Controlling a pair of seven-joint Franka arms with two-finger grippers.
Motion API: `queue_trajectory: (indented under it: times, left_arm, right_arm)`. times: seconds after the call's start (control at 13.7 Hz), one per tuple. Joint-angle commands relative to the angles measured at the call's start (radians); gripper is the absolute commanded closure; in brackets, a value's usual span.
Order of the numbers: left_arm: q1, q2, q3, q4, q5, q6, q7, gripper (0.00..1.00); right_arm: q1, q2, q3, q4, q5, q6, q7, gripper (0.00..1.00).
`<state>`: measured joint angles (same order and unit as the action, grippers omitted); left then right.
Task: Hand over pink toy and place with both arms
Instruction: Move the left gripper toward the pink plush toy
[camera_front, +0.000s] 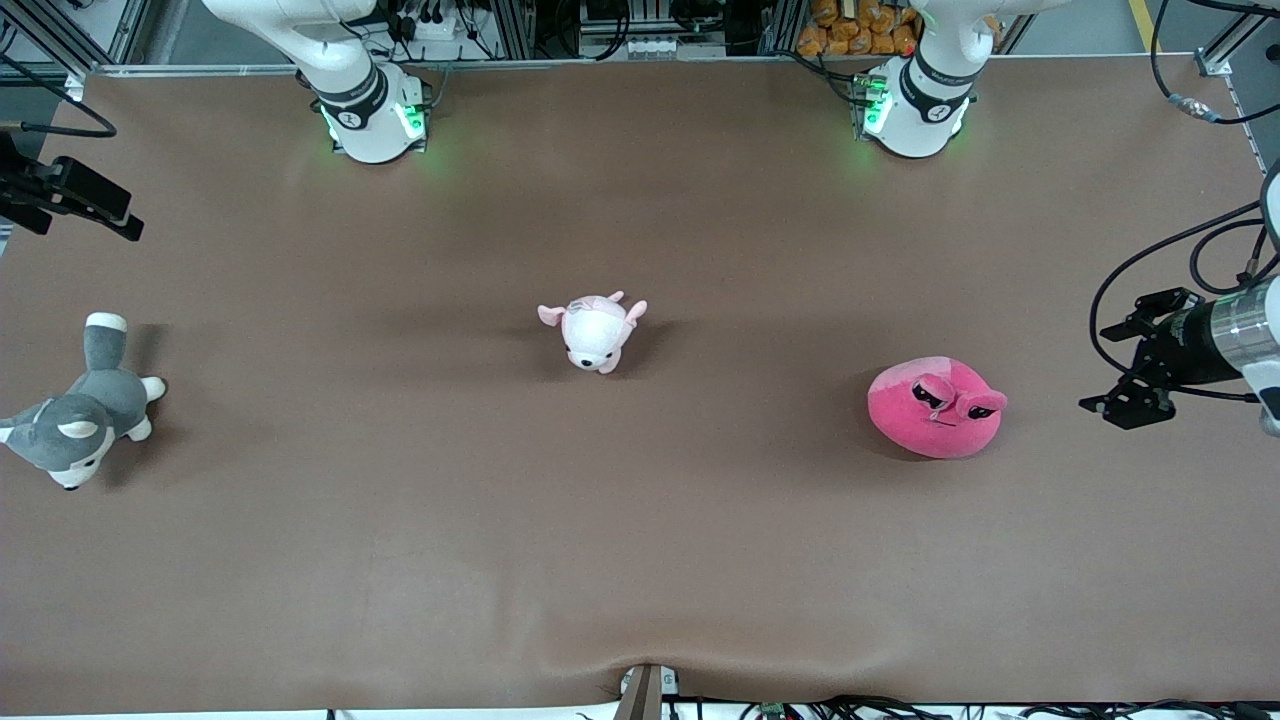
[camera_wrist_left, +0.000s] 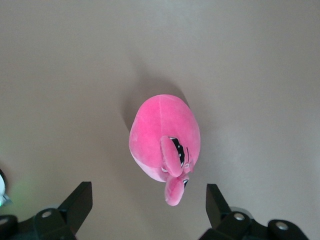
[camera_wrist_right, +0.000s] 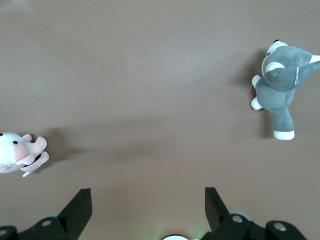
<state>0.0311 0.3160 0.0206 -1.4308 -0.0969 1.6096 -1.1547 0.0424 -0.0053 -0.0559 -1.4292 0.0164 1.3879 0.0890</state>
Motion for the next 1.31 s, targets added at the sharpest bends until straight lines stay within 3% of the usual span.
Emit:
queue_trajectory:
  times: [0.0,0.22,0.44,0.8,1.24]
  left_arm:
    - [0.042,0.005,0.001,0.010,-0.047,-0.008,-0.104,0.00]
    - [0.046,0.018,-0.001,0.010,-0.061,-0.007,-0.196,0.00]
    - [0.041,0.044,-0.002,0.009,-0.147,0.013,-0.223,0.00]
    - [0.039,0.069,-0.008,0.006,-0.156,0.044,-0.281,0.00]
    - [0.042,0.064,-0.014,-0.069,-0.158,0.127,-0.280,0.00]
  right_arm:
    - [-0.007,-0.004,-0.004,0.009,-0.013,-0.016,0.009,0.00]
    - [-0.007,-0.004,-0.005,0.007,-0.015,-0.029,0.012,0.00]
    - [-0.013,-0.002,-0.007,0.007,-0.027,-0.029,0.011,0.00]
    - [-0.013,-0.002,-0.002,0.007,-0.030,-0.029,0.014,0.00]
    - [-0.010,-0.002,0.001,0.009,-0.030,-0.029,0.015,0.00]
